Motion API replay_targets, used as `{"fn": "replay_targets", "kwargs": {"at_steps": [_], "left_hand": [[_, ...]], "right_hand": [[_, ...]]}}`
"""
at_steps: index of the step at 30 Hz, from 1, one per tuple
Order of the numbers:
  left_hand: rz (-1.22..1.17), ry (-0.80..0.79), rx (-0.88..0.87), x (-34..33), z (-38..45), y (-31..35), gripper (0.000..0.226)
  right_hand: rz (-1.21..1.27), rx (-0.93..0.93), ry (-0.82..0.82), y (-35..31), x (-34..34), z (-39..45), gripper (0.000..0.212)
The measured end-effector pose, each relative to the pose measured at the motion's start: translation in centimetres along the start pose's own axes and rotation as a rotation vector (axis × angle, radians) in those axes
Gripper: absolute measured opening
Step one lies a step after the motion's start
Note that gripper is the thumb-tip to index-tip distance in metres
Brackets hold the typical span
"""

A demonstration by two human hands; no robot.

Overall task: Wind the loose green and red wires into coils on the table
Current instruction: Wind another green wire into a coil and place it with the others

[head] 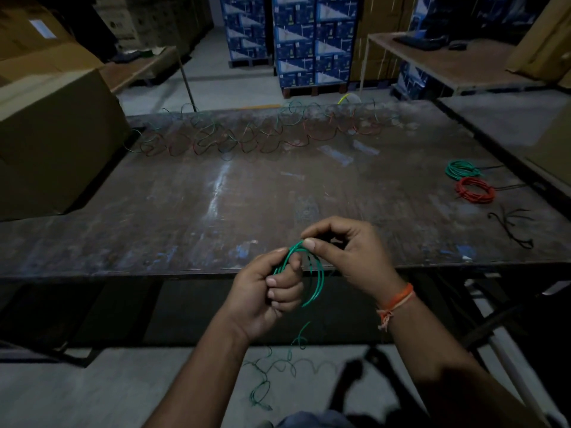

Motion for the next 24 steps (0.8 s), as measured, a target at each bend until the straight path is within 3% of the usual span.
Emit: {"fn": "replay_targets", "kwargs": {"at_steps": [5, 9, 11, 16, 19, 24], "left_hand": [[-0.155, -0.021, -0.067, -0.2, 0.0, 0.1, 0.026], [-0.208, -0.092, -0.018, -0.6, -0.1, -0.1, 0.034], [-0.207, -0.118, 0.017, -0.9, -0.2, -0.2, 0.032], [-0.199, -0.158, 0.08, -0.3, -0.5, 0.8, 0.027], [-0.177, -0.11, 0.079, 0.0, -0.8, 0.8, 0.029], [0.056, 0.144, -0.093, -0.2, -1.3, 0.6, 0.029]], "right_hand": [[0.148, -0.068, -0.16, 1.1, -1.6, -1.1, 0.024], [-0.167, 0.021, -0.088, 1.4, -2.2, -1.1, 0.023], [-0.208, 0.016, -0.109, 1.5, -1.9, -0.7, 0.02], [0.405, -0.283, -0.271, 0.8, -1.9, -1.0, 0.03], [0.698, -0.418, -0.264, 1.0, -1.8, -1.4, 0.015], [0.71, -0.514, -0.225, 1.1, -2.0, -1.6, 0.014]]}}
Point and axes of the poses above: each hand's wrist, its own z-axis towards the middle knuckle, its own x-axis out of the back of the hand, y = z × x, the point moved 1 cm from there along z, towards the middle knuckle, and after that the axes turned 4 degrees about -z, right-handed, at the moved point
